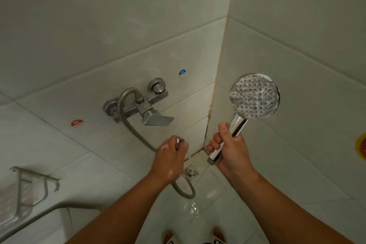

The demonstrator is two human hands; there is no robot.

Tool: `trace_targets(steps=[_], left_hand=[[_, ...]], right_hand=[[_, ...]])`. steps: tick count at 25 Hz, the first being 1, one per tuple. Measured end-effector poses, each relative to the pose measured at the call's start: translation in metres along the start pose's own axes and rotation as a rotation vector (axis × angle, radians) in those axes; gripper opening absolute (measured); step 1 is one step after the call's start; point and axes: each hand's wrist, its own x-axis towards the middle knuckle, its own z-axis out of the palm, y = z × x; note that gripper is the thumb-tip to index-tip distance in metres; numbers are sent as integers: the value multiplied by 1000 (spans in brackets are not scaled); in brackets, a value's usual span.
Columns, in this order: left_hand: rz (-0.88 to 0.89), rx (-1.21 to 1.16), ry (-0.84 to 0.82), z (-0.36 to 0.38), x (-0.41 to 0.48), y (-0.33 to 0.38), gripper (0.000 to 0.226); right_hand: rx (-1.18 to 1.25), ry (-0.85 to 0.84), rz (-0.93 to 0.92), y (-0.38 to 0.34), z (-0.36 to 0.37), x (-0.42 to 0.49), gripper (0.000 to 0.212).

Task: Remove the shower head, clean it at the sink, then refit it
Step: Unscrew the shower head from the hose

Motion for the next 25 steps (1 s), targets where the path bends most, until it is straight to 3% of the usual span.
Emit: trace_targets(steps=[8,16,20,25], left_hand=[[-87,137,-19,-17,64,-11,41],[-49,99,-10,-7,52,-49,31],[-110,118,-143,33,36,-95,31],[-170,214,-369,157,49,-189,25]], right_hand=[[-85,19,-2,4,-3,-3,27],[-190,9,-49,22,-23,9,24],[-358,3,-65,53,-62,34,24],[-608,5,-21,146,-152,95,26]])
